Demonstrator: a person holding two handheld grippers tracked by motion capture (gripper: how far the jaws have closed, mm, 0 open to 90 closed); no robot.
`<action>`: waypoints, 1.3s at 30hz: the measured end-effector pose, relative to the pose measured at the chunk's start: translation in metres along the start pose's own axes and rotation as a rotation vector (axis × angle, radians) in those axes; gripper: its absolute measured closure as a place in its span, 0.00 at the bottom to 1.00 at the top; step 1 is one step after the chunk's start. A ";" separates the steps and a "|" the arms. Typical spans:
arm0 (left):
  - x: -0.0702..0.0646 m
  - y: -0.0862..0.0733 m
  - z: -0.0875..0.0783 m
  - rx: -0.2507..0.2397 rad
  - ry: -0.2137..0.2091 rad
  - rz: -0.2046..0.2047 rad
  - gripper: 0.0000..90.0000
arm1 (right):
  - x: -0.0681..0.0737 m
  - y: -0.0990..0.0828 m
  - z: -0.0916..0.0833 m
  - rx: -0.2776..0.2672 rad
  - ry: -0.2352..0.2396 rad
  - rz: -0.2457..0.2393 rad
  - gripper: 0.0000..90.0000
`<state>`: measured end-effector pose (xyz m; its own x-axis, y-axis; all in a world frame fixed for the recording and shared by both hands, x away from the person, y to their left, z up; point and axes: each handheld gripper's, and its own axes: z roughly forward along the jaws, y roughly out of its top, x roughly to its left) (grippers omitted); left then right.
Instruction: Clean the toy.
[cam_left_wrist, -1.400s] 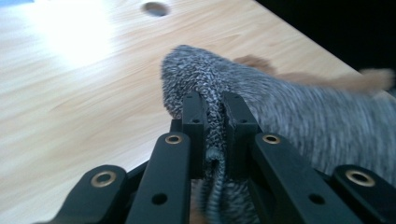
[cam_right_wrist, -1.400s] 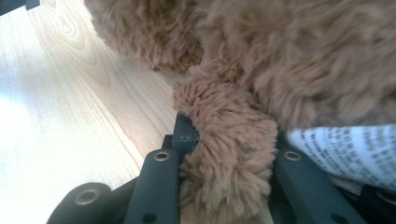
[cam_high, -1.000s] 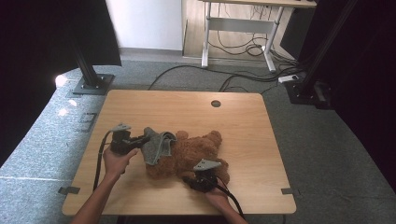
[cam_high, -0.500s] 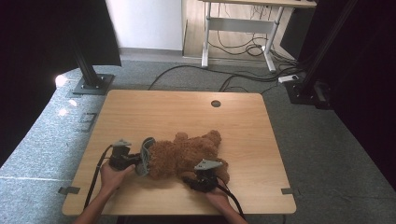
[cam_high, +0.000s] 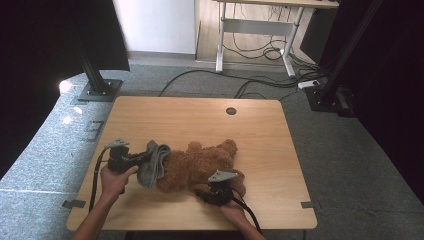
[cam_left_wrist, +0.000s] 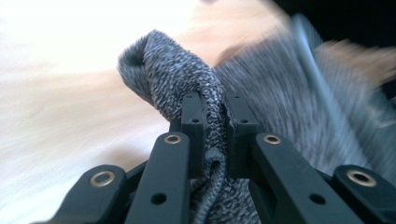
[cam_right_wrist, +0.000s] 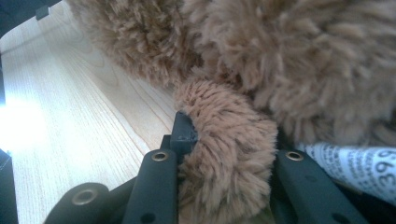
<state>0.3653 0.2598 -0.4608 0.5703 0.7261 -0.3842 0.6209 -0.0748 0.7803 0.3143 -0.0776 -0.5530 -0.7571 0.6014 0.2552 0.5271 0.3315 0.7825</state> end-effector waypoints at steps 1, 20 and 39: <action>-0.004 0.004 0.003 -0.001 -0.005 0.011 0.89 | 0.000 0.001 0.001 -0.001 0.001 -0.002 0.78; -0.102 0.069 0.112 0.044 -0.203 0.181 0.89 | 0.001 0.001 0.001 -0.003 -0.002 -0.014 0.78; -0.121 0.069 0.188 0.221 -0.098 0.214 0.89 | 0.000 0.001 0.001 0.008 0.000 -0.027 0.78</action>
<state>0.4403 0.0389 -0.4533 0.7426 0.6098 -0.2770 0.5773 -0.3731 0.7263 0.3146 -0.0765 -0.5530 -0.7715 0.5916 0.2339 0.5092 0.3538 0.7846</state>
